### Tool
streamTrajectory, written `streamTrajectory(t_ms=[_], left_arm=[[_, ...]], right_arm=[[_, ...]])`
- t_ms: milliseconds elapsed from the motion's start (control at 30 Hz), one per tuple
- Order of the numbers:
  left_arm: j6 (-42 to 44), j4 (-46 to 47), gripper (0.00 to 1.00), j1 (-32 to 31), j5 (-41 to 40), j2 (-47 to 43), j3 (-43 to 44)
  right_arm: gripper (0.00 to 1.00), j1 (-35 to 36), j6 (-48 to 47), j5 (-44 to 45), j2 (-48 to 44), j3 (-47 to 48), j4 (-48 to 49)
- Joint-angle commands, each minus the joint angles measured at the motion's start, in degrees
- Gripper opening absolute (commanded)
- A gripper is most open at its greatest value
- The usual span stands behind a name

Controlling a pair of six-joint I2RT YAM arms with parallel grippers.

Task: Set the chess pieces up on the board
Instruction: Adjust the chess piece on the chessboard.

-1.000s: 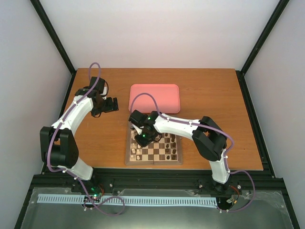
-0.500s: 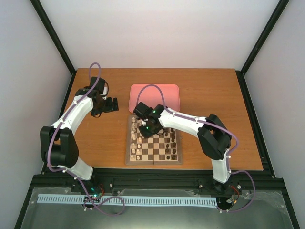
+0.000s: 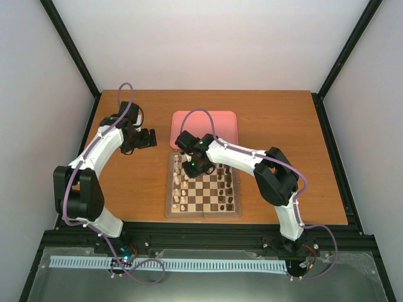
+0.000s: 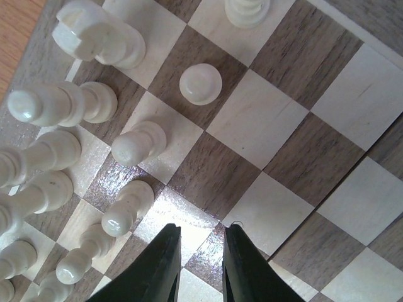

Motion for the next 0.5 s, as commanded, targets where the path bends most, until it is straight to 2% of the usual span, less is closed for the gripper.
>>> streamTrajectory(t_ms=[0,467], left_arm=[[0.64,0.01,1.00,-0.24,-0.45,0.46,1.80],[0.75,-0.08,1.00,-0.23,-0.52,0.39,1.90]], right_arm=[[0.21,-0.20,-0.07,-0.27,1.19,1.52,-0.80],[0.21,-0.11,-0.60,-2.77,3.11,3.35,-1.07]])
